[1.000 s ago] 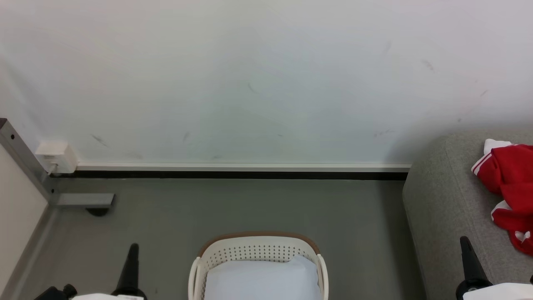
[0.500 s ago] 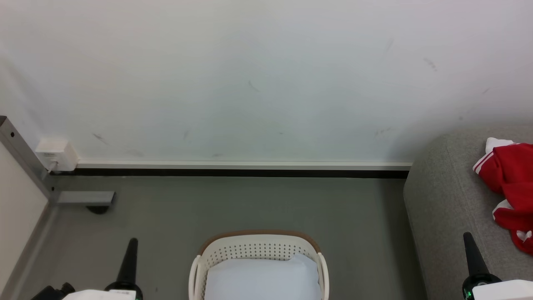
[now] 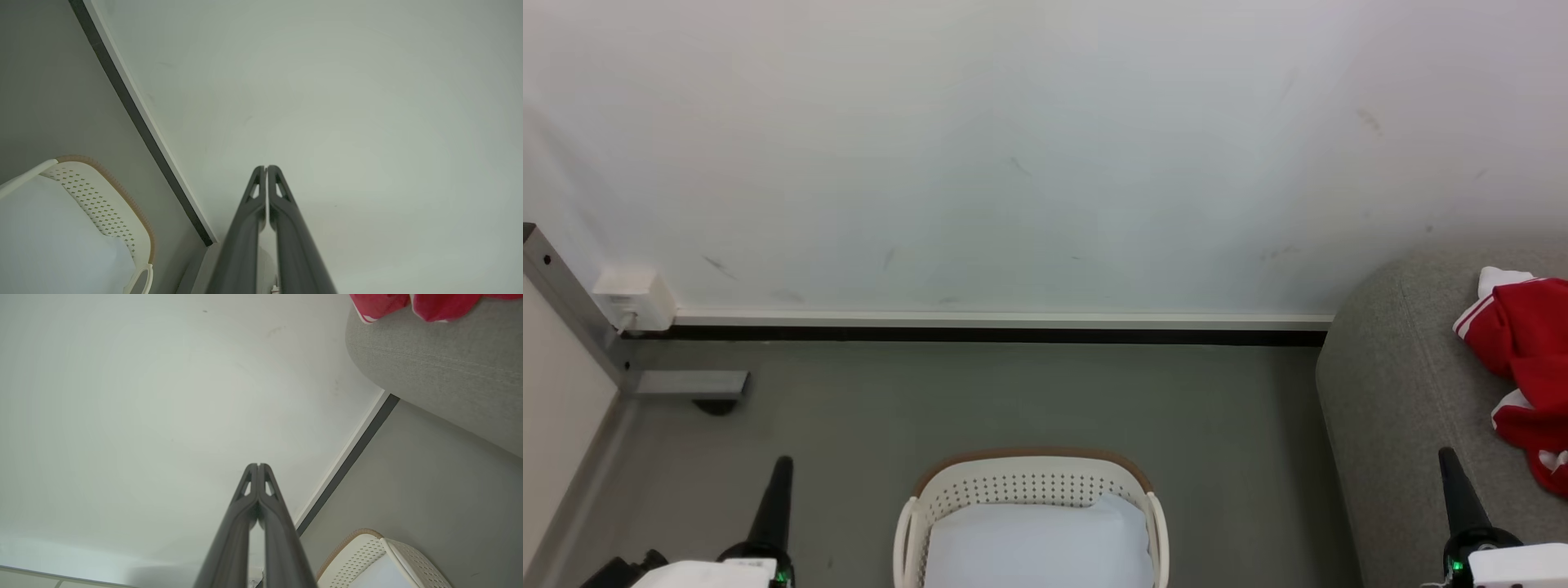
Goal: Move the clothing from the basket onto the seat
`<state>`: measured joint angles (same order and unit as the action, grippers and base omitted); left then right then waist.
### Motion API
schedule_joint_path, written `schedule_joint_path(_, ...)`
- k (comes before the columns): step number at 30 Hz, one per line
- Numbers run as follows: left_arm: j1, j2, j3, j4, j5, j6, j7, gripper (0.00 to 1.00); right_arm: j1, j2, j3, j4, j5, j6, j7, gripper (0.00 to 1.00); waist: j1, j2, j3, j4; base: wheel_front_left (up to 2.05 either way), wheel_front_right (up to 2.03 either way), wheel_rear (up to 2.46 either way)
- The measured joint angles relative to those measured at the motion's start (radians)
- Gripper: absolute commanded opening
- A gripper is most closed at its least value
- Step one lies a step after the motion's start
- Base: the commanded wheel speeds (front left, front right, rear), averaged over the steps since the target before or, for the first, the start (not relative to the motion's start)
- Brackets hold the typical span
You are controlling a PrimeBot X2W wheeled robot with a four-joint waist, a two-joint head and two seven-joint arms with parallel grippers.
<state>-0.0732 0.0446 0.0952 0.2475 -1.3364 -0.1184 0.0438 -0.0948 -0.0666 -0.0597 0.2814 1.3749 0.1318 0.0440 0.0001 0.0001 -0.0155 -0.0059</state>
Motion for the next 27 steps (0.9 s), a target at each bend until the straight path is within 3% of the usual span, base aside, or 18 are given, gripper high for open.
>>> schedule_joint_path(27,-0.024,0.001,0.013,0.000,-0.199,-0.006,0.053,0.00,-0.005,0.011,-0.041,-0.026,0.175,0.000,0.052,0.00,-0.0001,0.0000,0.013,0.004,0.00,0.00,0.00)
